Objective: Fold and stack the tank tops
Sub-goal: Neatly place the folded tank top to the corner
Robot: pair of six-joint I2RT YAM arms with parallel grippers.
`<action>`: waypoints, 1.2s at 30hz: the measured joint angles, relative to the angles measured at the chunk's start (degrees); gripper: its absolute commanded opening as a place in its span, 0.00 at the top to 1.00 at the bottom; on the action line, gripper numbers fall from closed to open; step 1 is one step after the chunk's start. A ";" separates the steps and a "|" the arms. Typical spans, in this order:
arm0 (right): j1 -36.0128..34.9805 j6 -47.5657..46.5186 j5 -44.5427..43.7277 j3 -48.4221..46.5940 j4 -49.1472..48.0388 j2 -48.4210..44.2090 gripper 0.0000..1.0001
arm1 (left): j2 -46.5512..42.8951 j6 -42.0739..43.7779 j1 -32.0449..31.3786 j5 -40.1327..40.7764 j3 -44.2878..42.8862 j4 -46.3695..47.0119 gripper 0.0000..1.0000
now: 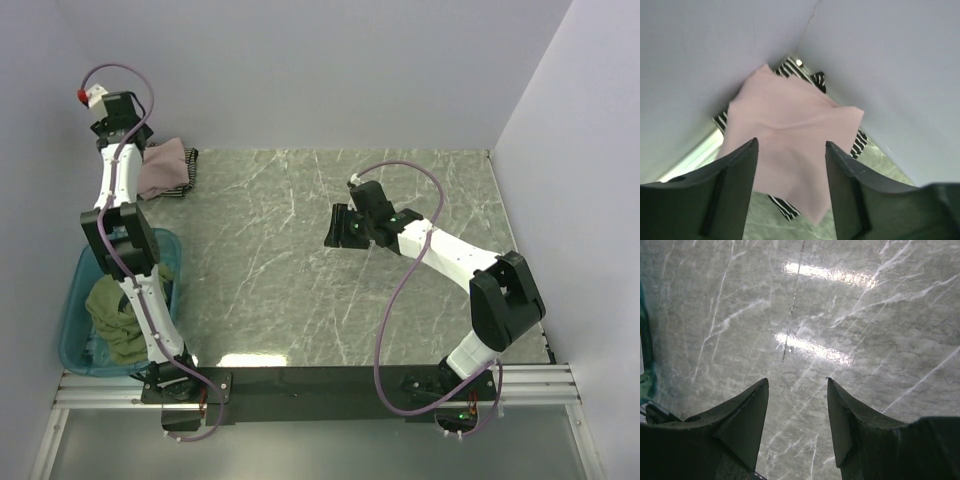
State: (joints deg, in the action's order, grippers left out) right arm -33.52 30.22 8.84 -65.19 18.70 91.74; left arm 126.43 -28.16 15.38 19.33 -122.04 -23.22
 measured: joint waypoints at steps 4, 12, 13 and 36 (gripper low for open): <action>0.00 -0.02 0.70 0.07 -0.74 0.00 0.43 | 0.00 -2.49 -1.62 3.45 2.14 -0.55 0.50; -0.02 0.04 1.36 3.04 -2.01 -0.76 0.43 | 5.95 -8.79 0.72 2.95 7.65 -4.57 0.61; -0.02 0.13 1.36 3.41 -2.03 -0.94 0.43 | 6.67 -9.31 1.09 2.47 8.50 -4.72 0.62; 1.18 0.74 -3.15 6.49 -2.45 -15.26 0.36 | -21.99 -8.92 -7.98 -9.81 25.64 -3.10 0.33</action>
State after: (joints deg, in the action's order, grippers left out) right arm -32.34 30.96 5.69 -58.70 16.25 76.49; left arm 104.44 -37.08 7.40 9.52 -96.40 -26.33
